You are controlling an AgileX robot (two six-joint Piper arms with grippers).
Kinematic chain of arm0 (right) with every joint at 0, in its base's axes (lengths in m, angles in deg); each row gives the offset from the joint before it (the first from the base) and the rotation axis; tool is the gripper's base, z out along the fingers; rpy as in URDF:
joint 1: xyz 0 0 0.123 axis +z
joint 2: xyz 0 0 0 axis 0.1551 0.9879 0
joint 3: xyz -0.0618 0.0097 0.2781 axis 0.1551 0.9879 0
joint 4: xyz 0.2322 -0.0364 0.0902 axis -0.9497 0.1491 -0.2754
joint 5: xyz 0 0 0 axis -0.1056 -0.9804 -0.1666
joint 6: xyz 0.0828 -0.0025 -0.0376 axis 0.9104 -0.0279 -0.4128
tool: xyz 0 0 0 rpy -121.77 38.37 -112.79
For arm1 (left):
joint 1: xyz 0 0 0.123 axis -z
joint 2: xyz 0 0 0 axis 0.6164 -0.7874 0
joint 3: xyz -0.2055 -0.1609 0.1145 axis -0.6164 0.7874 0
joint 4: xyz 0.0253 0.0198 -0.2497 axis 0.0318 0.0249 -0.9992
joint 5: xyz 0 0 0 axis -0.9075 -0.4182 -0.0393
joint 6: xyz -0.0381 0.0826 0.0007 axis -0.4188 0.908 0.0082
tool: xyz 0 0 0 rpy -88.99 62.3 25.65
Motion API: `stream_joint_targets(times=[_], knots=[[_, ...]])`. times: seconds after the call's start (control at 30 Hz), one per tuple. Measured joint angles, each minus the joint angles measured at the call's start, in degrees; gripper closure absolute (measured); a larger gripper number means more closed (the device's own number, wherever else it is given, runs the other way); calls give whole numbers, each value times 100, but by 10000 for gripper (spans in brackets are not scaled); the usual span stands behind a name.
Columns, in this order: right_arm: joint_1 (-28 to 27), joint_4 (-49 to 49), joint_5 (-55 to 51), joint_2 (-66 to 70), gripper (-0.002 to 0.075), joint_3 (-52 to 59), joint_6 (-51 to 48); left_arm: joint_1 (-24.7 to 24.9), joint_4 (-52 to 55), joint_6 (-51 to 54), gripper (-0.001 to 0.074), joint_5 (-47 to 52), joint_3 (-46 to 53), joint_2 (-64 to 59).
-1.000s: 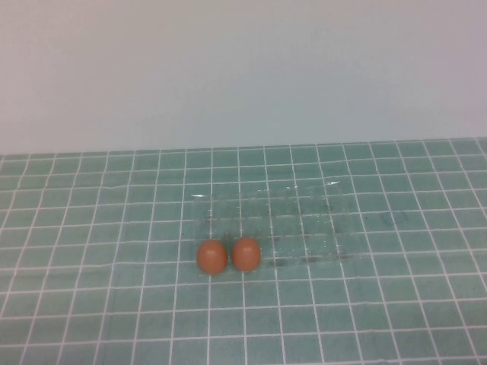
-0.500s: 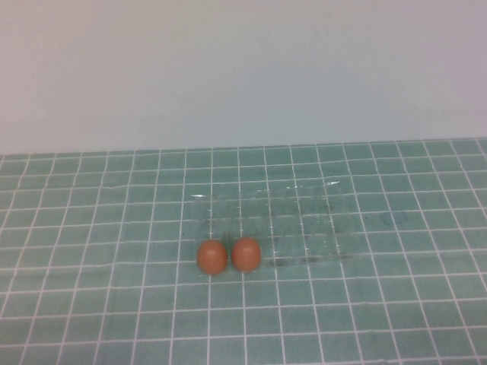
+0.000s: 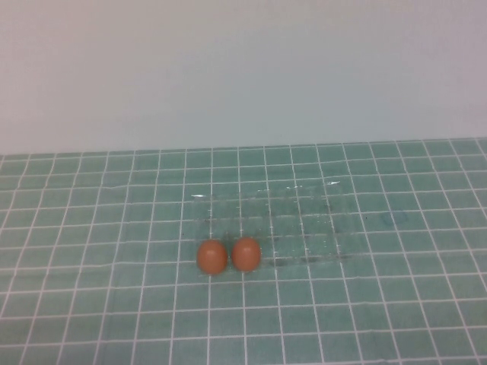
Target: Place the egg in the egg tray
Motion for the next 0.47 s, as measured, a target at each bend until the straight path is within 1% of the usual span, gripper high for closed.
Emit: stream_joint_targets(times=[0.07, 0.1, 0.13, 0.47], knots=[[0, 0, 0, 0, 727, 0, 0, 0, 0, 0, 736, 0, 0, 0], [0, 0, 0, 0, 727, 0, 0, 10, 1, -5, 736, 99, -186, -147], [0, 0, 0, 0, 727, 0, 0, 0, 0, 0, 736, 0, 0, 0], [0, 0, 0, 0, 727, 0, 0, 0, 0, 0, 736, 0, 0, 0]])
